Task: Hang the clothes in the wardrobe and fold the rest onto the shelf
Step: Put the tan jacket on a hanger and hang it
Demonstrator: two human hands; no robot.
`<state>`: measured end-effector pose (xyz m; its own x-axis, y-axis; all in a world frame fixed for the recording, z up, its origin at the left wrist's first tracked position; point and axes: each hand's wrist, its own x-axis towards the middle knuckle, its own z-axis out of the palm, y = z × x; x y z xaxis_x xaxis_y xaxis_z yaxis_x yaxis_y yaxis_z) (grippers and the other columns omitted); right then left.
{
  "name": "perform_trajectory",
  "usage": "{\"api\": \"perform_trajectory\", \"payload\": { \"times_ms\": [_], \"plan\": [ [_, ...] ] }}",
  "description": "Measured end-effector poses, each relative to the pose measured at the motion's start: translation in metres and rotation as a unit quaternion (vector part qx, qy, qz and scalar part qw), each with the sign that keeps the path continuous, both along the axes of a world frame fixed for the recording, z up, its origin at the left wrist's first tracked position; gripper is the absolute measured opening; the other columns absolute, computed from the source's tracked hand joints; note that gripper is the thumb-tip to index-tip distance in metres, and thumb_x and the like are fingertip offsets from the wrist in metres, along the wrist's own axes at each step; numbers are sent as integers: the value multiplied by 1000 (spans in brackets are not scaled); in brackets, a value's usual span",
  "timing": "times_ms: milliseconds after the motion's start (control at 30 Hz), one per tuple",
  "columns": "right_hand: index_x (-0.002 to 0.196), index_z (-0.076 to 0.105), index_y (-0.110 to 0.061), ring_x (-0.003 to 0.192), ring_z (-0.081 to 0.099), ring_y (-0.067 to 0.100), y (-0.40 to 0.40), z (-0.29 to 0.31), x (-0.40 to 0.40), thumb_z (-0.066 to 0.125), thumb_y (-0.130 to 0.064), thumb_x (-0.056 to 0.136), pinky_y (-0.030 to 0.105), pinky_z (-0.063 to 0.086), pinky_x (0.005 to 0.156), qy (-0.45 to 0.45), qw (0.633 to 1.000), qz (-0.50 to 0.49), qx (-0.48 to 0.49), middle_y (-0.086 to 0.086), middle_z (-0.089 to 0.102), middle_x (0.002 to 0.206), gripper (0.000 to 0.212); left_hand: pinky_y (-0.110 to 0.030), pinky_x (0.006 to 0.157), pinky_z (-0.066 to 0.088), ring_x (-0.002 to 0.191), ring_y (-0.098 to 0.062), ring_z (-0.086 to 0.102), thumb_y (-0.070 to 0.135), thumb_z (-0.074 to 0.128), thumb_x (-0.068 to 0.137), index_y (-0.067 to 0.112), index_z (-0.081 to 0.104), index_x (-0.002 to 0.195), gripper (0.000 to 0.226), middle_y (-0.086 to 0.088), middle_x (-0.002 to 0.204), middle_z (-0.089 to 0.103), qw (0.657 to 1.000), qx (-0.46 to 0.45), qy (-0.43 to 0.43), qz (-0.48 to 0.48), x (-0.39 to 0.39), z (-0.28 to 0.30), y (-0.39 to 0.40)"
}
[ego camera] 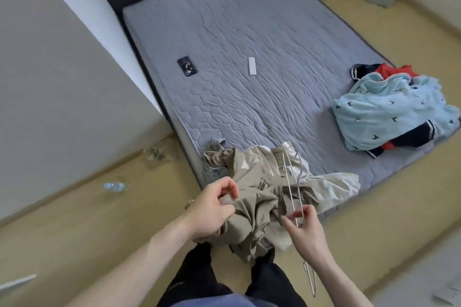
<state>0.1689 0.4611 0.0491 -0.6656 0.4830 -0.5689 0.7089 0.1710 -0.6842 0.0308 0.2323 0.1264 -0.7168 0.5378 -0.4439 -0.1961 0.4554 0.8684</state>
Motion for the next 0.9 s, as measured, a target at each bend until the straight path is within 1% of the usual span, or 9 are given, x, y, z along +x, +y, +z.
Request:
{"api": "perform_trajectory", "payload": {
  "times_ms": [67,200,333,400,567,667,767,833,900],
  "plan": [
    [92,50,-25,84,64,8,13,-3,0,81,-35,82,27,44,64,-6,998,59,10,-8,65,92,35,-34,62,33,67,-18,37,17,55,61,28,55,81,22,-4,72,42,998,17,23,48,17,25,-4],
    [98,48,-28,91,61,9,21,-11,0,83,-47,77,32,46,69,-40,988,151,19,-14,60,101,46,-18,58,32,66,-6,38,-3,55,64,32,54,76,36,13,71,44,988,62,76,117,40,82,-11],
    [107,45,-25,101,60,12,0,-19,0,85,-50,74,37,51,83,-57,974,220,-2,-17,55,109,57,-12,61,36,66,-1,42,-11,56,66,28,53,76,40,18,71,46,976,96,122,150,61,140,-29],
    [112,45,-24,102,59,13,-15,-19,-2,86,-48,71,35,51,84,-67,964,257,-6,-14,56,111,63,-17,60,34,67,-7,40,-9,58,65,27,52,76,38,12,71,44,967,121,136,175,73,163,-45],
    [114,43,-19,109,56,16,-60,-15,-5,95,-34,63,29,41,85,-54,948,315,-16,-8,53,118,74,-37,61,25,70,-36,26,-7,63,65,23,52,79,34,-21,78,29,941,207,146,224,111,205,-88],
    [97,45,-16,97,59,16,-92,-10,-5,92,-23,67,35,46,80,-26,943,332,-15,-8,63,107,56,-37,62,26,70,-39,26,3,68,63,24,54,79,30,-22,79,28,923,263,140,243,135,217,-114],
    [87,51,-6,78,58,23,-124,-3,1,84,-17,75,41,52,76,-2,937,349,-2,4,65,82,37,-33,62,34,73,-32,31,4,68,65,23,55,81,29,-11,81,36,914,286,139,252,156,220,-142],
    [89,55,4,75,58,28,-140,4,7,76,-18,84,43,52,75,19,934,357,8,13,62,78,31,-29,63,37,73,-25,39,-2,67,65,24,56,82,33,-5,81,43,914,265,152,266,165,219,-163],
    [79,50,-2,67,50,21,-149,16,11,69,-15,89,40,45,66,50,946,321,0,7,52,70,25,-24,61,38,70,-15,43,-7,63,65,25,57,81,36,3,79,49,917,209,180,287,173,213,-185]
  ]
}}
